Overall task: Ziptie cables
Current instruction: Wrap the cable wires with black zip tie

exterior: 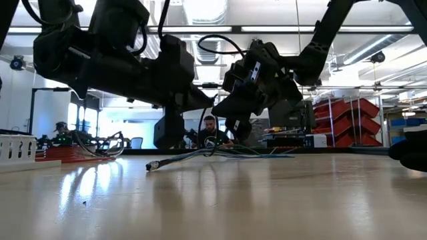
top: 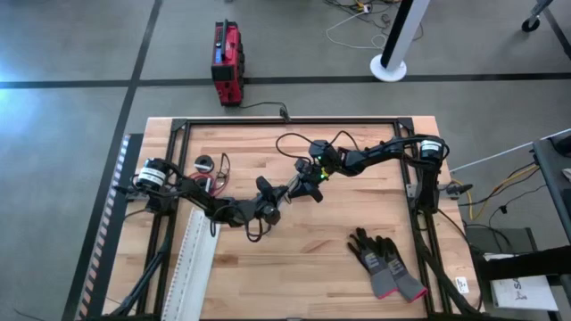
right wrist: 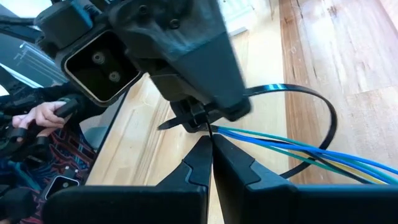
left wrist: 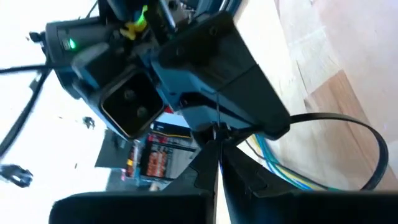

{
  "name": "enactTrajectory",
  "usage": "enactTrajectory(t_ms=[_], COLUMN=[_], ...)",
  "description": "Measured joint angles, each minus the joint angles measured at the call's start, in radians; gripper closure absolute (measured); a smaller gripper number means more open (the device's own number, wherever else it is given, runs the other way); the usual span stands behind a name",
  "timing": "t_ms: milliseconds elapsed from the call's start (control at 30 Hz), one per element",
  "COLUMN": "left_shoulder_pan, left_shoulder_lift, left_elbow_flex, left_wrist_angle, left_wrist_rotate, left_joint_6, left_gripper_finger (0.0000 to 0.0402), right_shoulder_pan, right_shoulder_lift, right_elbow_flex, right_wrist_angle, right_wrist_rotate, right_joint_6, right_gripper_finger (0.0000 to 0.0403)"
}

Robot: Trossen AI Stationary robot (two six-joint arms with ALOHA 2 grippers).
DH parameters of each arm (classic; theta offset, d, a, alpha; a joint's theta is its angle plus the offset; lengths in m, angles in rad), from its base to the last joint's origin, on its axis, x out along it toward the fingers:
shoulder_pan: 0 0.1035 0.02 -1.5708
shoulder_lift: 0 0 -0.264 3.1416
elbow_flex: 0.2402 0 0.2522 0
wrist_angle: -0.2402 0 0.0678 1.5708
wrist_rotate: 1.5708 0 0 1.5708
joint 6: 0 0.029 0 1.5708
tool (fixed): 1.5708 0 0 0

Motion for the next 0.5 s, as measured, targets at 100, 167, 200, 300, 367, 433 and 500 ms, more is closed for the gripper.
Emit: enactTrajectory(t_ms=[100, 167, 200, 300, 367, 433, 500], left_shoulder_pan=[-0.004, -0.004, -0.004, -0.004, -0.004, -0.004, -0.004], left_shoulder_lift=[0.000, 0.000, 0.000, 0.000, 0.000, 0.000, 0.000], left_elbow_flex=[0.004, 0.004, 0.003, 0.000, -0.003, -0.003, -0.003], left_wrist_angle=[-0.001, -0.001, -0.001, -0.004, -0.007, -0.008, -0.010], left_wrist_rotate=[-0.003, -0.003, -0.003, -0.004, -0.004, -0.008, -0.012], left_joint_6=[0.016, 0.005, -0.003, -0.009, -0.011, -0.037, -0.050], left_gripper_finger=[0.0402, 0.0402, 0.0402, 0.0402, 0.0402, 0.0400, 0.0393], right_shoulder_pan=[0.000, 0.000, 0.000, 0.000, 0.000, 0.000, 0.000], right_shoulder_lift=[0.000, 0.000, 0.000, 0.000, 0.000, 0.000, 0.000], right_elbow_flex=[0.000, 0.000, 0.000, 0.000, 0.000, 0.000, 0.000], right_wrist_angle=[0.000, 0.000, 0.000, 0.000, 0.000, 0.000, 0.000], right_wrist_rotate=[0.000, 0.000, 0.000, 0.000, 0.000, 0.001, 0.001], right_joint_6=[0.000, 0.000, -0.001, -0.001, -0.001, -0.001, -0.001], right_gripper_finger=[0.0403, 0.0403, 0.0403, 0.0403, 0.0403, 0.0403, 0.0403])
